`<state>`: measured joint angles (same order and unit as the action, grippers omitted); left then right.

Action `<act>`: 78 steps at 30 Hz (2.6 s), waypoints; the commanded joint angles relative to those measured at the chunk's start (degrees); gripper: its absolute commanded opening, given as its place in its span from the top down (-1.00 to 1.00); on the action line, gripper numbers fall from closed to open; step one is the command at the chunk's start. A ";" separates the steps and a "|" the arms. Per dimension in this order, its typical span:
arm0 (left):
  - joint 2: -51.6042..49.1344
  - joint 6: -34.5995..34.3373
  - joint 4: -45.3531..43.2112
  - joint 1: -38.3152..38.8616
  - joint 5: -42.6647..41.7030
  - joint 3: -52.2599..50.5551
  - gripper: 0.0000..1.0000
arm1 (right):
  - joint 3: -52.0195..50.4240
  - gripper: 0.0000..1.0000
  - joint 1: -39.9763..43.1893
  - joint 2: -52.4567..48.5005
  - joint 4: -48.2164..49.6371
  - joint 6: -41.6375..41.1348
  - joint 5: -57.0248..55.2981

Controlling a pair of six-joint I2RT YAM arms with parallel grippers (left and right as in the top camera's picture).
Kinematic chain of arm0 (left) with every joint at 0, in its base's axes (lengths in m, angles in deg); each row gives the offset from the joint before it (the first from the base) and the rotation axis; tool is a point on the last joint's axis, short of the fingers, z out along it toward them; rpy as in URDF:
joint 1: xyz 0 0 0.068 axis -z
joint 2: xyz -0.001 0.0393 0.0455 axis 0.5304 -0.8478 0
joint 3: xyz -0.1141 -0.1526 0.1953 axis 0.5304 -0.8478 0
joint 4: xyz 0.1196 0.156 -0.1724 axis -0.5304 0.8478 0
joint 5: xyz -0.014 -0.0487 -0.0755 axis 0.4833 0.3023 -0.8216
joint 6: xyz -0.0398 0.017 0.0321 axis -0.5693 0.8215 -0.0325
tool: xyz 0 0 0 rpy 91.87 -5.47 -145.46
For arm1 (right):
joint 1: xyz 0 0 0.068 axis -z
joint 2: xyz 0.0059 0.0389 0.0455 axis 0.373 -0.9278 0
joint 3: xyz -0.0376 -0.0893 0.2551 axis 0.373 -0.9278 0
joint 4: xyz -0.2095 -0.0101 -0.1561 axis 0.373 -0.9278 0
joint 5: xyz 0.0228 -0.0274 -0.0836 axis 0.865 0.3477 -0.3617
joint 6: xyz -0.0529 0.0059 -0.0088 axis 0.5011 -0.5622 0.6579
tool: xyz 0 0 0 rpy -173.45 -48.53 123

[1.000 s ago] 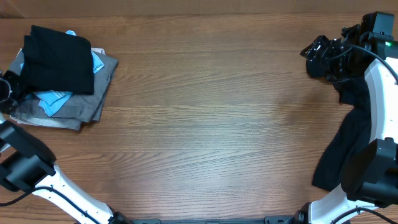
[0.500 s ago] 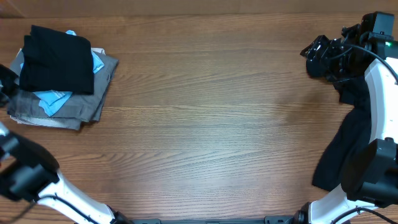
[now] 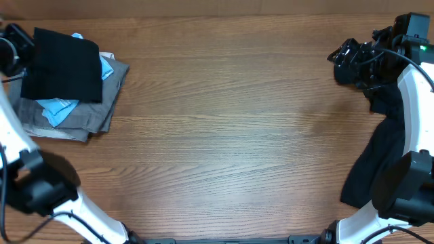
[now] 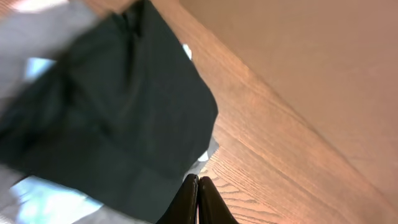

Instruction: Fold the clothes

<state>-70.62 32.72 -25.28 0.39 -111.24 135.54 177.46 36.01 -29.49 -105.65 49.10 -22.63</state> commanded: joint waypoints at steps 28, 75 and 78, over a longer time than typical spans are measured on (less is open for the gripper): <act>-13.38 2.62 -2.01 -11.10 -8.76 3.21 0.81 | -0.13 -1.00 -0.04 -0.09 0.13 0.37 0.00; 6.95 0.37 6.36 15.54 2.67 3.54 -1.00 | -0.13 -1.00 -0.04 -0.09 0.13 0.37 0.00; 6.95 0.37 6.36 15.54 2.67 3.54 -1.00 | -0.13 -1.00 -0.04 -0.09 0.13 0.37 0.00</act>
<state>-63.78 33.26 -18.92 15.93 -108.92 139.17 177.46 36.03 -29.49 -105.63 49.10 -22.63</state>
